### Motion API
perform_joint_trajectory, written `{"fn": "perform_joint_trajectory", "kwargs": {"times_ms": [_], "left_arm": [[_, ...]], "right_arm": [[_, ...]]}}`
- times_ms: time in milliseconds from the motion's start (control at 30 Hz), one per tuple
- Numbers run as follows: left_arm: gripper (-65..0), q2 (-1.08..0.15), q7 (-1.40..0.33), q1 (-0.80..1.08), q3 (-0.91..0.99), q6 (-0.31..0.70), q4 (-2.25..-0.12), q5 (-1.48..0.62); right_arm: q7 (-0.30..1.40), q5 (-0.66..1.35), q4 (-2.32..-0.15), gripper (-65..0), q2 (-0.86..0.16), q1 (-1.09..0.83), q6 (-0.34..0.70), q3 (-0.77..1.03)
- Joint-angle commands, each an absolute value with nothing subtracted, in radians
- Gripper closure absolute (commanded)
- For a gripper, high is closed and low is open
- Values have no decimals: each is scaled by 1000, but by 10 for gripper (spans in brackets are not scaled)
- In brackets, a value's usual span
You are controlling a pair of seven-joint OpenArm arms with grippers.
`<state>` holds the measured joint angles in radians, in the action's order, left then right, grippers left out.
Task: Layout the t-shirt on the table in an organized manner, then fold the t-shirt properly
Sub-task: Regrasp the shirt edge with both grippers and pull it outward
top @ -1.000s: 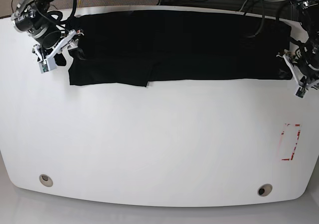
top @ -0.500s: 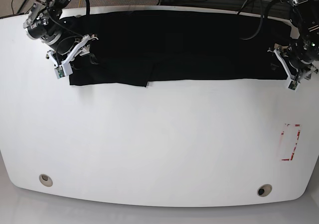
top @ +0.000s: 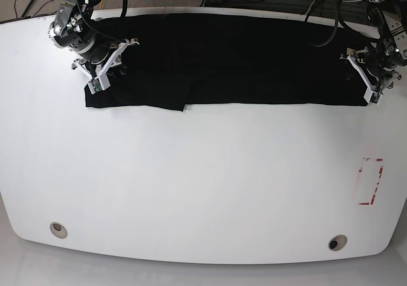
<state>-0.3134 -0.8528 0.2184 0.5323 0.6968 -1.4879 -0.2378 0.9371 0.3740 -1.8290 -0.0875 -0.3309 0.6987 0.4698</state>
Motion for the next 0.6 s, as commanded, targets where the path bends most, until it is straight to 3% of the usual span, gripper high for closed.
{"fn": "perform_joint_trajectory", "kwargs": {"times_ms": [0,567], "left_arm": [[-421,-317,-900,216,524,698,-1461,-188],[-421,-314,-900,76,375,698,-1422,-186]], "right_arm": [[881,357,-1774,-124,-133,-321,698,470],[730,343,-1354,-124,-292,-93,698,467]]}}
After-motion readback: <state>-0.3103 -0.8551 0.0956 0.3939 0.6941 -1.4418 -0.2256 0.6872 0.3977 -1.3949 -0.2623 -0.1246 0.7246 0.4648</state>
